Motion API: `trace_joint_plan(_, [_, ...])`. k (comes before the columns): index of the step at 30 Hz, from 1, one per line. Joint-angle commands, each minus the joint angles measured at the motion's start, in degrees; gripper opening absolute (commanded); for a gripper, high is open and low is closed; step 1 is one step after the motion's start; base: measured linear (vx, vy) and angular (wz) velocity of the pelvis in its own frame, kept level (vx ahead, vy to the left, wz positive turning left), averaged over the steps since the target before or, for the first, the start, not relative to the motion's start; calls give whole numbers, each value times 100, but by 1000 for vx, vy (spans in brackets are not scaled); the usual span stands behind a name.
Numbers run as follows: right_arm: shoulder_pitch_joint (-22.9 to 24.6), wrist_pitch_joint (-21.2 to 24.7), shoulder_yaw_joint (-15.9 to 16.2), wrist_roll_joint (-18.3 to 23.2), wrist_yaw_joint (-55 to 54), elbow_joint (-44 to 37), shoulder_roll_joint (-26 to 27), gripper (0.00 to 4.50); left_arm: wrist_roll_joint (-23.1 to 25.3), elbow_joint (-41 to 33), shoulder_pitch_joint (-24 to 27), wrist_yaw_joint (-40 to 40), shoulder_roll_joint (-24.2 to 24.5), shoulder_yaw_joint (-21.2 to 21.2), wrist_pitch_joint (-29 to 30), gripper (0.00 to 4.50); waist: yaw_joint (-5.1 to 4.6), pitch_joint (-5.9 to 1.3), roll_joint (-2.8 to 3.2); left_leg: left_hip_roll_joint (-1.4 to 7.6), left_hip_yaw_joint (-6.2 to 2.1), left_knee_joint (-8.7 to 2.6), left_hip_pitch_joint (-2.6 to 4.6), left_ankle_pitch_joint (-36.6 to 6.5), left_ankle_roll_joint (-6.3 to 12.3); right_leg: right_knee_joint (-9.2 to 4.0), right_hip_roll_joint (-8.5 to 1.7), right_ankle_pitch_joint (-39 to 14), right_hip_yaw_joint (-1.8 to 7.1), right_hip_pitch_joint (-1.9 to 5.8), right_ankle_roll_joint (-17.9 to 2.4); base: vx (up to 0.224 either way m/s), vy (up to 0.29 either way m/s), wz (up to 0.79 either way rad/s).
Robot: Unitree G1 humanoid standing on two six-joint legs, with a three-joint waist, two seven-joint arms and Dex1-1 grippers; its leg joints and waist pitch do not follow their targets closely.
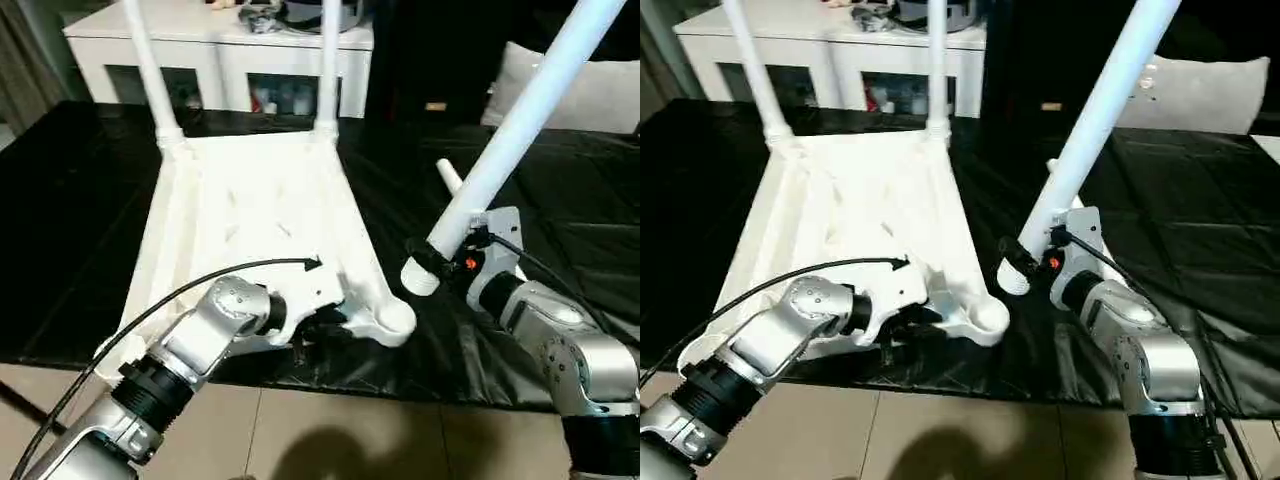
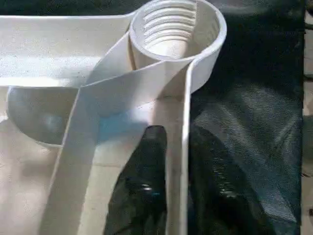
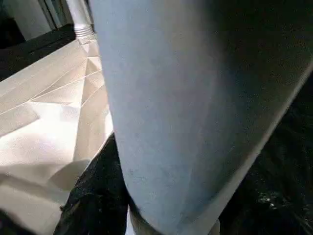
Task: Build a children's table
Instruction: Insert table leg to table base
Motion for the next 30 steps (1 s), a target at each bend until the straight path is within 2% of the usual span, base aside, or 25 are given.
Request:
trace_joint_plan(1, [8, -73, 69, -40, 67, -237, -51, 191, 42, 72, -37, 154, 42, 282, -13, 44, 11, -351, -71, 66, -11, -349, 0, -1364, 186, -682, -347, -3422, 161, 303, 438, 0, 0, 0])
trace_joint_plan(4, [-7, -29, 128, -5, 156, -272, -59, 191, 92, 231, -74, 199, 46, 312, -115, 22, 10, -359, -53, 107, -37, -383, -18, -1345, 204, -649, -352, -3209, 169, 326, 382, 0, 0, 0])
trace_joint_plan(5, [-11, 2, 205, 19, 244, -293, -84, 191, 158, 346, -100, 222, 67, 322, -212, 12, 8, -363, -75, 124, -50, -403, -37, -1334, 205, -629, -356, -3113, 179, 347, 369, 0, 0, 0])
trace_joint_plan(7, [-14, 15, 257, 23, 301, -306, -102, 191, 189, 406, -118, 241, 81, 334, -247, 8, 1, -364, -77, 129, -52, -409, -32, -1338, 202, -614, -376, -3062, 202, 344, 321, 0, 0, 0])
trace_joint_plan(13, [-205, 165, 448, 77, 599, -267, -190, 191, 157, 516, -182, 51, 90, 389, -537, 0, 28, -400, -91, 151, -21, -416, -60, -838, 298, -484, -395, -2409, 308, 366, -54, 0, 0, 0])
trace_joint_plan(16, [-309, 340, 564, 175, 847, -259, -273, 191, 219, 594, -203, -41, 100, 328, -714, 0, 62, -416, -73, 183, -26, -418, -65, -622, 354, -418, -397, -2104, 333, 383, -202, 0, 0, 0])
trace_joint_plan(20, [-561, 336, 900, 50, 1288, -43, -458, 191, 279, 716, -221, -285, 149, 204, -1069, 0, 93, -406, -68, 197, -11, -429, -40, -695, 325, -396, -408, -2023, 358, 374, -336, 0, 0, 0])
trace_joint_plan(25, [-824, 376, 1182, -77, 1619, 282, -550, 191, 320, 848, -269, -486, 149, 160, -1288, 0, 102, -389, -99, 193, 3, -437, -23, -829, 264, -427, -418, -2339, 363, 368, -292, 0, 0, 0])
trace_joint_plan(30, [-977, 464, 1332, -106, 1768, 542, -602, 191, 364, 1037, -354, -681, 138, 136, -1506, 0, 145, -404, -103, 202, 5, -433, -23, -707, 249, -398, -425, -2204, 382, 370, -311, 0, 0, 0])
